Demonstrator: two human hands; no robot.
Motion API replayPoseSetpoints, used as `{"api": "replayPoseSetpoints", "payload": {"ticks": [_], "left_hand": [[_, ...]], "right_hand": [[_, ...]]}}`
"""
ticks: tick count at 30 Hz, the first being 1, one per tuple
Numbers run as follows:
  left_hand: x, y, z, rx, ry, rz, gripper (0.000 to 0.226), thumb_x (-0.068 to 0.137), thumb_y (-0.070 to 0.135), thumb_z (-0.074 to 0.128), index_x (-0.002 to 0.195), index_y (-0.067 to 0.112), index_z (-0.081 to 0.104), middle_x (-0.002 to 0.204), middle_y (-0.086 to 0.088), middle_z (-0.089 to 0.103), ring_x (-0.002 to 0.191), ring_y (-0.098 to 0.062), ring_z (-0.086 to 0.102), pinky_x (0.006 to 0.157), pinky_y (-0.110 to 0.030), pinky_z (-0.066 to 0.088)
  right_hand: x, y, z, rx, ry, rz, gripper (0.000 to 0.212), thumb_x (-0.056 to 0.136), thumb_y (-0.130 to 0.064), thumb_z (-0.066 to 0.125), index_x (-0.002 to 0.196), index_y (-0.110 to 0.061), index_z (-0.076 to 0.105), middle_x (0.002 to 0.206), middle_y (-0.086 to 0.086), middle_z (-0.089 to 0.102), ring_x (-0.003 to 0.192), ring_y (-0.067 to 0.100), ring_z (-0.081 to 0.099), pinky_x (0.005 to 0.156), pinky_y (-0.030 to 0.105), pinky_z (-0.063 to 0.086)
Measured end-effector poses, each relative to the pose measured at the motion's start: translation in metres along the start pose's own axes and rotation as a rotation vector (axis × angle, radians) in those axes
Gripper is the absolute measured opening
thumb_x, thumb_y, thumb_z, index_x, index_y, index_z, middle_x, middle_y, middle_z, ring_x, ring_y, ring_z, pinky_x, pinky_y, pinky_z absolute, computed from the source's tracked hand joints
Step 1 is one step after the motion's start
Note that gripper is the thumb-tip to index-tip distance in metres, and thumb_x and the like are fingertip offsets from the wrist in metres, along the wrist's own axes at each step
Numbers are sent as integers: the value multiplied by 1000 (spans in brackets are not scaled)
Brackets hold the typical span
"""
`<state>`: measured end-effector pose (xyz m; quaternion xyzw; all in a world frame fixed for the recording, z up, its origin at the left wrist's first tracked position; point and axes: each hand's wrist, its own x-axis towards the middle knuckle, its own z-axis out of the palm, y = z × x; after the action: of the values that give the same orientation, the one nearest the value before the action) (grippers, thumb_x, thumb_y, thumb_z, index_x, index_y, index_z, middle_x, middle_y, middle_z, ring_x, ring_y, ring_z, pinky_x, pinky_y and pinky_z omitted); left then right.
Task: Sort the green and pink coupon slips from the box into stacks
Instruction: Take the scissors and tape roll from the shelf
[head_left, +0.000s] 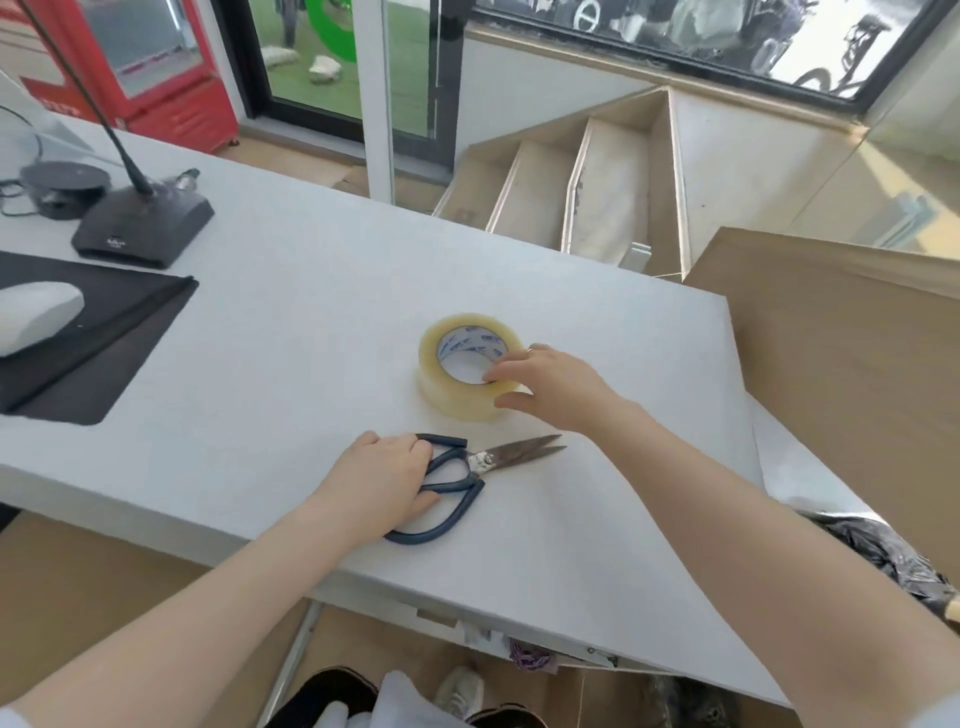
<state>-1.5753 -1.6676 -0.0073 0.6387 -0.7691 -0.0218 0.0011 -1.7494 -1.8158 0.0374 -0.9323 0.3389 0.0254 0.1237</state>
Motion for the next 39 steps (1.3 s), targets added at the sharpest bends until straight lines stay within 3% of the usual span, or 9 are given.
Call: {"api": "replayPoseSetpoints", "payload": {"ticks": [3, 6, 9, 14, 20, 27, 30, 34, 39], "left_hand": [[-12, -16, 4, 80, 61, 69, 46, 34, 41, 87, 56, 14, 57, 51, 2, 53, 40, -16, 54, 41, -16, 39], [-27, -35, 1, 117, 102, 132, 45, 33, 38, 88, 55, 13, 58, 49, 2, 52, 34, -14, 50, 36, -13, 34], [-44, -52, -2, 170, 198, 228, 36, 40, 35, 83, 55, 13, 60, 48, 3, 53, 31, -15, 48, 35, -12, 31], [-78, -77, -3, 126, 326, 433, 32, 67, 35, 39, 60, 13, 61, 52, 4, 53, 30, -19, 43, 38, -15, 30], [-125, -88, 1, 3, 440, 687, 34, 70, 33, 41, 73, 11, 65, 61, 2, 59, 38, -18, 46, 43, -19, 39], [-175, -75, 43, -49, 280, 921, 21, 68, 29, 56, 75, 11, 65, 65, 1, 61, 50, -18, 59, 50, -21, 45], [-176, -59, 66, 24, 158, 897, 33, 49, 27, 82, 74, 10, 67, 67, 0, 63, 53, -18, 62, 49, -20, 44], [-164, -38, 101, 41, 51, 688, 38, 40, 20, 88, 66, 9, 62, 59, -3, 58, 45, -22, 57, 44, -22, 43], [-143, 4, 137, -183, -22, 138, 27, 83, 26, 66, 92, 3, 55, 85, -14, 57, 63, -34, 58, 52, -35, 44]], "right_hand": [[0, -1, -3, -55, -56, -7, 32, 95, -30, 50, 127, -28, 52, 136, -14, 48, 117, 18, 46, 88, 33, 42], [-15, -1, -2, -33, -71, 109, 32, 95, -21, 50, 126, -24, 50, 140, -12, 43, 113, 23, 50, 90, 37, 42], [-48, -3, 6, 22, -43, 245, 30, 95, -19, 51, 124, -21, 51, 136, -7, 45, 107, 28, 52, 91, 37, 41], [-117, -53, 32, 54, 87, 537, 32, 95, -25, 49, 126, -19, 50, 132, -1, 48, 105, 26, 53, 83, 33, 40], [-193, -169, 93, 161, 411, 797, 34, 88, -24, 61, 119, -11, 57, 122, 5, 56, 93, 29, 58, 74, 29, 35], [-269, -247, 151, 136, 371, 901, 28, 81, -13, 68, 109, -10, 64, 116, 2, 61, 89, 29, 61, 73, 28, 40], [-281, -251, 178, 161, 334, 978, 29, 82, -16, 67, 111, -12, 63, 119, 1, 58, 94, 29, 60, 78, 34, 46], [-294, -239, 210, 226, 349, 1059, 28, 85, -16, 65, 112, -14, 61, 120, 1, 58, 93, 30, 59, 77, 36, 47], [-301, -214, 259, 249, 368, 1164, 29, 87, -22, 62, 115, -17, 59, 119, -1, 57, 89, 31, 57, 69, 34, 43]]}}
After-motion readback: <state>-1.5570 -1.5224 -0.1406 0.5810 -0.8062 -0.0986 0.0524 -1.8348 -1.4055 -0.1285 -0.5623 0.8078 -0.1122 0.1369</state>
